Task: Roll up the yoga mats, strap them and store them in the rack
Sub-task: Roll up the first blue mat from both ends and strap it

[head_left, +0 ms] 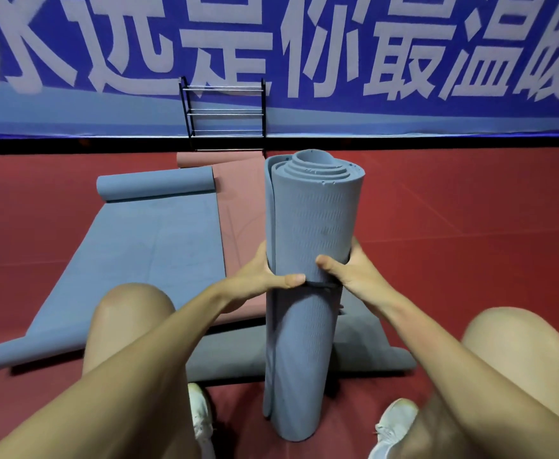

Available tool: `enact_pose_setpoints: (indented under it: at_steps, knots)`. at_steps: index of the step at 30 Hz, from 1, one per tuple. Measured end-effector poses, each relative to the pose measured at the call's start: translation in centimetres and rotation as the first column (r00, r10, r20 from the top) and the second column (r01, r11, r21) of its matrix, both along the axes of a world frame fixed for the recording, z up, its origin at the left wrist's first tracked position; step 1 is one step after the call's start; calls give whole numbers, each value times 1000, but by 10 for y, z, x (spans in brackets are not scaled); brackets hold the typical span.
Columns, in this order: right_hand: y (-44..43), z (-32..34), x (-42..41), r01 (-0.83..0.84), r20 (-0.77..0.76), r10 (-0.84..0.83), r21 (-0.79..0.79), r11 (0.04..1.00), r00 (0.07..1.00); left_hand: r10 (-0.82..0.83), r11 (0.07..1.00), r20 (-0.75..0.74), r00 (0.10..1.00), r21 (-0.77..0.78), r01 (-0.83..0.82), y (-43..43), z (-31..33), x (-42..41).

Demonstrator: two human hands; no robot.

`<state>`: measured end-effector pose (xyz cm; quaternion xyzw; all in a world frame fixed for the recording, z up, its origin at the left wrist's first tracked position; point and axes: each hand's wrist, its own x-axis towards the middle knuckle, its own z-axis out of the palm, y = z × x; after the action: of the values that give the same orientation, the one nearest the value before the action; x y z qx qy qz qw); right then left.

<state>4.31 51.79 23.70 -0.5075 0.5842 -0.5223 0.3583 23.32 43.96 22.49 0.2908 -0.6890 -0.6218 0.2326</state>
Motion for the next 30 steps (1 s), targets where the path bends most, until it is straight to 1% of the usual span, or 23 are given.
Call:
enact_pose_setpoints:
  at_steps: [2, 4, 11, 13, 16, 19, 21, 24, 27, 30]
  knots:
    - [-1, -7, 0, 20, 66, -19, -11, 1000, 998, 15, 1000, 26, 1000, -14, -15, -1, -7, -3]
    - [0, -15, 0, 29, 99, -30, 8, 1000, 995, 13, 1000, 32, 999, -17, -13, -1, -18, -6]
    - [-3, -33, -4, 46, 143, -63, 117, 992, 988, -17, 1000, -23, 1000, 12, 18, -4, -22, -17]
    - [-8, -36, -6, 23, 140, -44, 147, 989, 989, -2, 1000, -34, 999, 9, 3, -8, -26, -20]
    - [-18, -40, -13, -6, 150, -25, 201, 980, 988, 41, 999, -32, 999, 25, -40, -16, -28, -28]
    - [-27, -32, -28, -44, 140, 13, 221, 974, 990, 124, 992, -19, 992, 14, -123, -24, -26, -41]
    - [-32, -21, -42, -71, 179, 33, 212, 975, 983, 182, 983, -29, 983, 22, -181, -29, -18, -56]
    - [-43, 0, -66, -35, 244, -6, 162, 986, 970, 290, 957, -73, 954, 21, -289, -34, 4, -81]
    - [-50, 28, -90, 48, 204, -63, 77, 996, 977, 364, 931, -155, 918, 19, -366, -38, 36, -111]
    - [-43, 46, -117, 109, 8, -109, 51, 993, 994, 427, 903, -208, 880, 52, -426, -40, 63, -146]
